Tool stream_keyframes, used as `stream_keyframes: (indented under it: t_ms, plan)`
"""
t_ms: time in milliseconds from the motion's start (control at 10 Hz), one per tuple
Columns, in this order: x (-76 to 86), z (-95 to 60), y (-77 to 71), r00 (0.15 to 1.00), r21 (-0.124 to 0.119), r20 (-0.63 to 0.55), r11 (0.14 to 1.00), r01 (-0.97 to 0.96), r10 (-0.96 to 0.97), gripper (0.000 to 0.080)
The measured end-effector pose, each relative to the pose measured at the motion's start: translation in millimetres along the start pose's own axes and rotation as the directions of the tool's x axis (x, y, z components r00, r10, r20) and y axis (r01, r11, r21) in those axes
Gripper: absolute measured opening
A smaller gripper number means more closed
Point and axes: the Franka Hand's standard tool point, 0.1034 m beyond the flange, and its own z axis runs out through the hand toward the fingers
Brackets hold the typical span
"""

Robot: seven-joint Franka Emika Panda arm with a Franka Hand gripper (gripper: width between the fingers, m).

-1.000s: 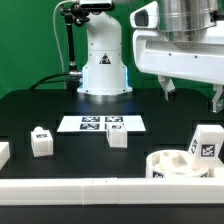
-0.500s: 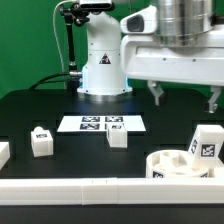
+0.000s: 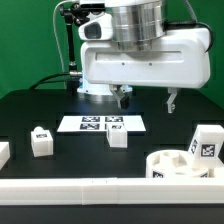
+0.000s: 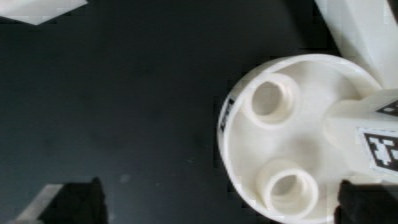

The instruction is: Assemble stool

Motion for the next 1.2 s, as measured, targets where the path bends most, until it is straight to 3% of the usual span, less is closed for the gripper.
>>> stream_keyframes:
  t_ms: [100, 200, 300, 600, 1100, 1200]
  plan:
    - [0.2, 0.3, 0.6, 1.000, 0.000, 0.000, 1.000, -0.001, 0.001, 0.0649]
    - [-0.1, 2.8, 3.4, 0.998, -0.018, -0.001, 0.998, 0.068, -0.068, 0.0649]
    - [-3.3, 11.7, 12.9, 0.984, -0.062, 0.010, 0.982, 0.178, -0.178, 0.0649]
    - [-16.6, 31.8, 36.2, 0.945, -0.157, 0.055, 0.932, 0.326, -0.321, 0.0649]
    - [-15.1, 32.2, 36.8, 0.941, -0.154, 0.053, 0.928, 0.338, -0.334, 0.0649]
    - [-12.4, 37.4, 45.1, 0.902, -0.145, 0.047, 0.891, 0.430, -0.428, 0.0649]
